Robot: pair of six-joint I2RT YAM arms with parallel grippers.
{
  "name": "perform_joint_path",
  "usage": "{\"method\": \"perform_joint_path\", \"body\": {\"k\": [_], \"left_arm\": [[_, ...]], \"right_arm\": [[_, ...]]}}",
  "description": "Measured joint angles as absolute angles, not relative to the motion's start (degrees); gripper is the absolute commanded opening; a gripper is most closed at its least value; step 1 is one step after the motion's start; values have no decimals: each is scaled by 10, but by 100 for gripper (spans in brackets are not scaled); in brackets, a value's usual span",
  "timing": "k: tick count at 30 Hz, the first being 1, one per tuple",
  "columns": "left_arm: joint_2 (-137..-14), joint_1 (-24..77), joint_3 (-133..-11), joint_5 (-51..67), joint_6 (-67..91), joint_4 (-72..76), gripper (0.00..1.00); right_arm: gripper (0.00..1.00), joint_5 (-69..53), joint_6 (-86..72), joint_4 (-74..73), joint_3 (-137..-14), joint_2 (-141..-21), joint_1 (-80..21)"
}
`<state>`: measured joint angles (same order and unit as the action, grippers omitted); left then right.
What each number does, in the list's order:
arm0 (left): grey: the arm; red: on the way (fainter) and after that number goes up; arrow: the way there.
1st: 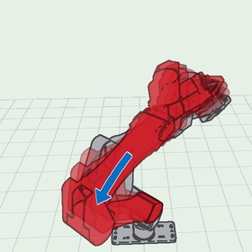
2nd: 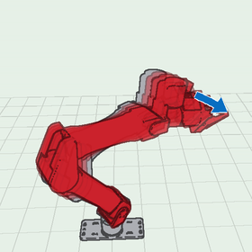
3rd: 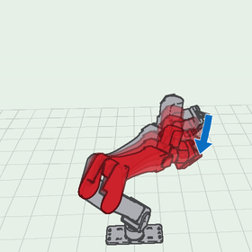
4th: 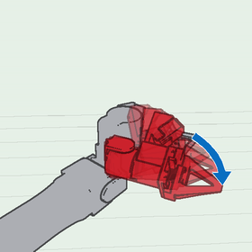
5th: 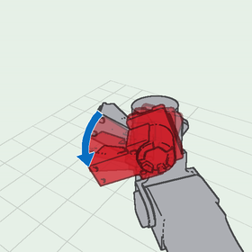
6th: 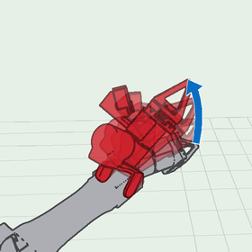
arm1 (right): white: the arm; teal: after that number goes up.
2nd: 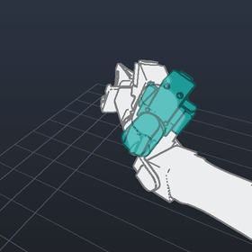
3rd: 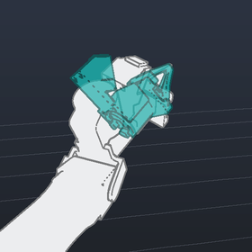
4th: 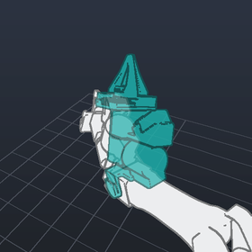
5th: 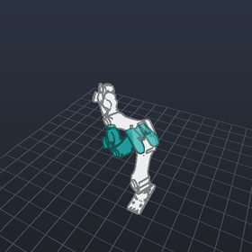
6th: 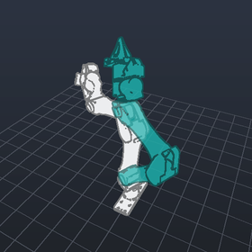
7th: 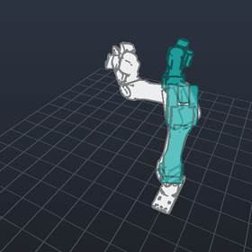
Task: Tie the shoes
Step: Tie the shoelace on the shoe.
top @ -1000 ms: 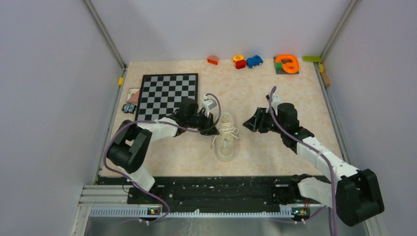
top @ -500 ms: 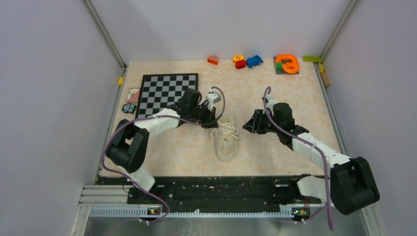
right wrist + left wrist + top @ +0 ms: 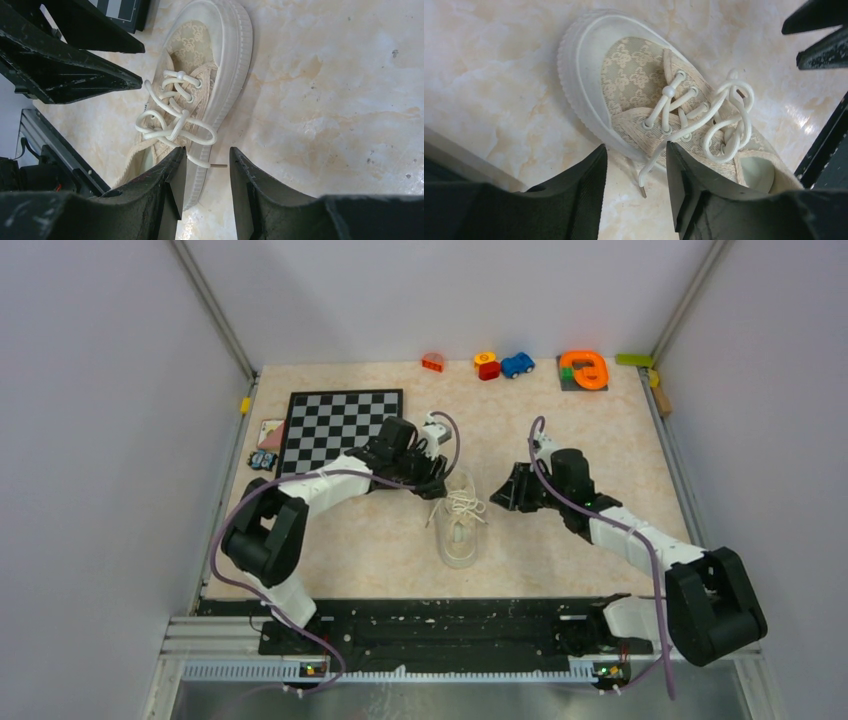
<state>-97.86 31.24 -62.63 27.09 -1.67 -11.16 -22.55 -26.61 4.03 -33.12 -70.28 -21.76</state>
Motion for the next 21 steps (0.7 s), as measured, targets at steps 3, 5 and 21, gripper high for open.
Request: {"method": "perform_joint_path", "body": {"k": [3, 5, 21], "left_arm": [[-967, 312, -628, 240, 25, -114, 71], [-947, 310, -627, 216, 64, -118, 83], [-876, 289, -480, 324, 513, 59, 48]], "right_arm": [[38, -226, -266, 48, -331, -710, -218], [38, -227, -267, 53, -331, -714, -218], [38, -241, -268, 108, -308, -717, -220]]}}
